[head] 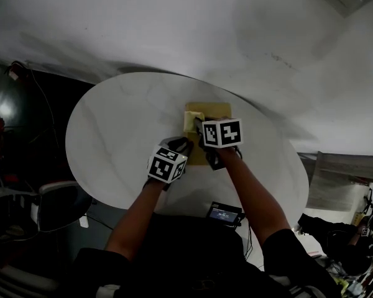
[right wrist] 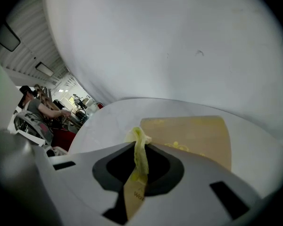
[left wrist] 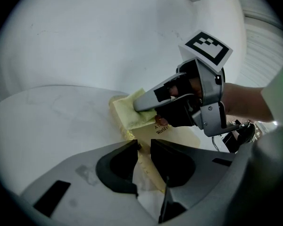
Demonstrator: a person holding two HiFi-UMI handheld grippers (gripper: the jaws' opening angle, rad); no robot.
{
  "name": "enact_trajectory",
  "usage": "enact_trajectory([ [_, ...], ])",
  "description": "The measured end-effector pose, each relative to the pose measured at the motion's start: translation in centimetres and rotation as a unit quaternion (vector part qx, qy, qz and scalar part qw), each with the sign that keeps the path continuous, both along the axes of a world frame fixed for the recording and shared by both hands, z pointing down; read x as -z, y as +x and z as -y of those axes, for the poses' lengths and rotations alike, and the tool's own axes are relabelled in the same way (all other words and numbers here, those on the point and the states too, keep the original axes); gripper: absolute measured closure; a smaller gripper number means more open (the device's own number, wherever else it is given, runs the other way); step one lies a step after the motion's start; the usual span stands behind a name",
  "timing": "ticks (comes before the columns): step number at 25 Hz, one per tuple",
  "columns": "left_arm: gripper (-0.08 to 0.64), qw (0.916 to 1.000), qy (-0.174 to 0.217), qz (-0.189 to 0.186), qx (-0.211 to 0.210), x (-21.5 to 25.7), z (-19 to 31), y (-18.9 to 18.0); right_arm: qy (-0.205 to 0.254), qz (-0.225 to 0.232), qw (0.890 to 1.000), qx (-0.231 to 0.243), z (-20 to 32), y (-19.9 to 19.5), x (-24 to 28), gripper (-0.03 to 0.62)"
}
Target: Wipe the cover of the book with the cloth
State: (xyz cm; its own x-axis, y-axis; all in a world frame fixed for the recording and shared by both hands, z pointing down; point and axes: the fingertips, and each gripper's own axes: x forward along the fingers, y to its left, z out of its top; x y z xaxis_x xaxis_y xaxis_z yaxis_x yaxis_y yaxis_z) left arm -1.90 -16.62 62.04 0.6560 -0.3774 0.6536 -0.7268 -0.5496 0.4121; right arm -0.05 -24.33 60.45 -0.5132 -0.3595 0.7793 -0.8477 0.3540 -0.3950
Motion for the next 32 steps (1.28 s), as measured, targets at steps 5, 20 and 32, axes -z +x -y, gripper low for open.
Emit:
enact_trajectory([
  [5,0.471,1.0,0.0,-0.001,0.002,-0.1,0.0,0.0,0.004,-0.004,1.0,0.0,-0.1,0.7,0.0,0.505],
  [20,0.472,1.0,0.001,0.002,0.004,0.0,0.0,0.0,0.013,-0.015,0.999,-0.044,-0.1,6.3,0.4,0.505],
  [32,0.472,1.0,0.002,0.004,0.006,0.0,0.0,0.2,0.018,-0.025,0.995,-0.091,-0.3,11.8,0.4,0.505],
])
